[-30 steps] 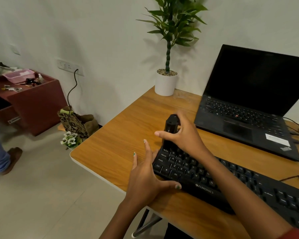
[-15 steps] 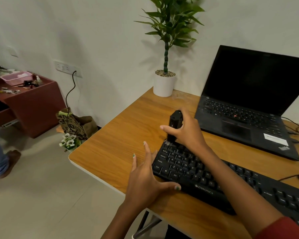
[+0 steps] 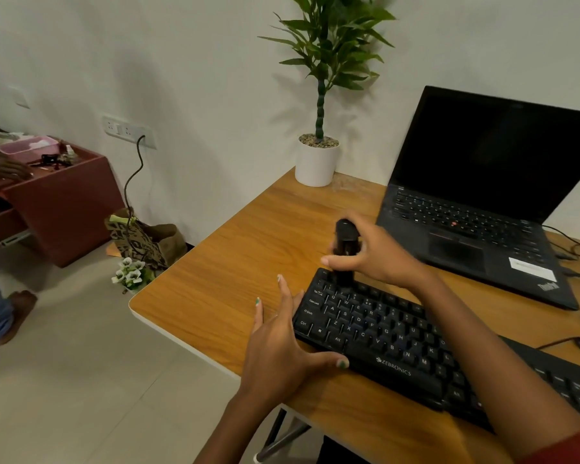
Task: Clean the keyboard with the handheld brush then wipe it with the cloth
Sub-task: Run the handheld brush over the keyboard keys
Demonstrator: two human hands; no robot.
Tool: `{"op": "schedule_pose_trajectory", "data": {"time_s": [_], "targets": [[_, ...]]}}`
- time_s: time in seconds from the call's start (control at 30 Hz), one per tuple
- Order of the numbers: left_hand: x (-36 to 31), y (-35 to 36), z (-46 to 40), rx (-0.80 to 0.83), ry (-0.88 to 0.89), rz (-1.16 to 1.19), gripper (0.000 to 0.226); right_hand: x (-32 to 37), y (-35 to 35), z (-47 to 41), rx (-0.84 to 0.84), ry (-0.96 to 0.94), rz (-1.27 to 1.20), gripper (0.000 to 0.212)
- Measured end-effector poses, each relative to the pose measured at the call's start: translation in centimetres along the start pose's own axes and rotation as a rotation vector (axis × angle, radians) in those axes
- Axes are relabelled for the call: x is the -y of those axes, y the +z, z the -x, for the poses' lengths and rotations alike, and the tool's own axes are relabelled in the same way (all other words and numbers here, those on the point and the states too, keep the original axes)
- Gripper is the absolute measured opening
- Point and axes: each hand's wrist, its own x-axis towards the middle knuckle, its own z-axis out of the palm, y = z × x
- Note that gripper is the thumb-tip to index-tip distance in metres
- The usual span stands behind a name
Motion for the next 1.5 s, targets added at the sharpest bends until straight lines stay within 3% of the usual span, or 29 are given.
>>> {"op": "schedule_pose_trajectory", "data": {"time_s": [0.1, 0.17, 0.4, 0.5, 0.73, 0.97, 1.1, 1.23, 1.5], "targets": [[-0.1, -0.1, 0.0, 0.015, -0.019, -0.014, 0.137, 0.4, 3.4, -0.2, -0.143, -0.077, -0.247, 0.048], [-0.1, 0.0, 0.1, 0.017, -0.021, -0.023, 0.137, 0.0, 4.4, -0.3, -0.171, -0.09, -0.272, 0.047], [-0.2, 0.1, 0.0, 0.008, 0.005, -0.059, 0.135, -0.2, -1.1, 0.7, 0.078, 0.064, 0.104, 0.055], [-0.2, 0.2, -0.1, 0.006, 0.0, -0.054, 0.135, 0.2, -2.0, 1.0, 0.089, 0.113, 0.238, 0.053], [-0.3, 0.1, 0.0, 0.005, -0.024, -0.08, 0.129, 0.9, 3.3, 0.9, -0.049, -0.065, -0.155, 0.052], [0.0, 0.4, -0.2, -0.004, -0.006, -0.074, 0.133, -0.9, -3.4, 2.8, 0.151, 0.193, 0.037, 0.043], [-0.1, 0.4, -0.2, -0.014, -0.005, -0.079, 0.132, 0.5, -0.8, 3.1, 0.061, 0.083, 0.094, 0.048], [-0.2, 0.3, -0.2, -0.012, -0.009, -0.084, 0.131, 1.1, 1.5, 4.1, -0.01, -0.036, -0.072, 0.047], [0.2, 0.4, -0.4, -0.005, 0.003, -0.081, 0.134, -0.5, -3.8, 9.8, 0.173, 0.097, -0.103, 0.04]]}}
